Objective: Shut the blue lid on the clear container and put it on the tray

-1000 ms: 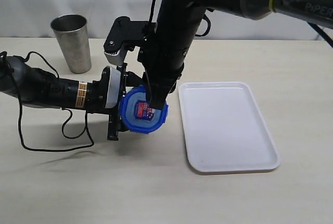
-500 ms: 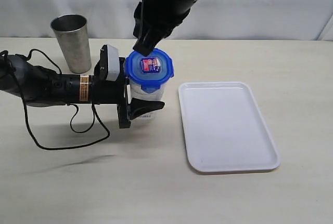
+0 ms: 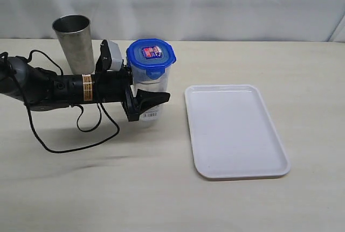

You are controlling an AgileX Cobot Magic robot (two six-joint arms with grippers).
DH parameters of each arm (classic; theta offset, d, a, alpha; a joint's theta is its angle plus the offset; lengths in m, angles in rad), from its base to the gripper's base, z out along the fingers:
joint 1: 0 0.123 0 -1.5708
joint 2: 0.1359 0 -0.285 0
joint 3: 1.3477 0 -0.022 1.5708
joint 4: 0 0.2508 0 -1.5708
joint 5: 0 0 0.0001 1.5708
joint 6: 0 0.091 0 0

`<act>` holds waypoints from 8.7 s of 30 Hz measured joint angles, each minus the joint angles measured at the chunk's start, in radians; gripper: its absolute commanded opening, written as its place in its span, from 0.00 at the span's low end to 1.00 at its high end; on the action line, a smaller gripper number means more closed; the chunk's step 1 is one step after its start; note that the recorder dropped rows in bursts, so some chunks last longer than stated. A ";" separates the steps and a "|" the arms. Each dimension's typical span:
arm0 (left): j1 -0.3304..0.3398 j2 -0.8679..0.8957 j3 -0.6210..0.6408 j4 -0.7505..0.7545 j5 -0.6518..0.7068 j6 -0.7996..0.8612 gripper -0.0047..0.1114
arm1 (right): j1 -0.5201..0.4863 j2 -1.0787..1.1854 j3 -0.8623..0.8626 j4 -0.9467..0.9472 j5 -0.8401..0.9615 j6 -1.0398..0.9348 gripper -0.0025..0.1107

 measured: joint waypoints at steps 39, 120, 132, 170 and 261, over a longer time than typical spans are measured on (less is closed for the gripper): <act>-0.001 0.000 -0.001 -0.106 0.000 -0.096 0.04 | 0.000 -1.429 1.107 0.006 -0.516 0.326 0.06; -0.013 0.000 -0.001 -0.059 -0.041 -0.056 0.04 | -0.571 -1.427 1.603 0.148 -0.545 0.330 0.06; -0.150 -0.029 -0.181 -0.044 0.232 -0.046 0.04 | -0.571 -1.427 1.603 0.148 -0.543 0.330 0.06; -0.461 -0.041 -0.392 0.174 1.039 1.023 0.04 | -0.571 -1.427 1.603 0.148 -0.543 0.330 0.06; -0.366 0.200 -0.396 -0.277 -0.036 -0.192 0.04 | -0.571 -1.427 1.603 0.148 -0.543 0.330 0.06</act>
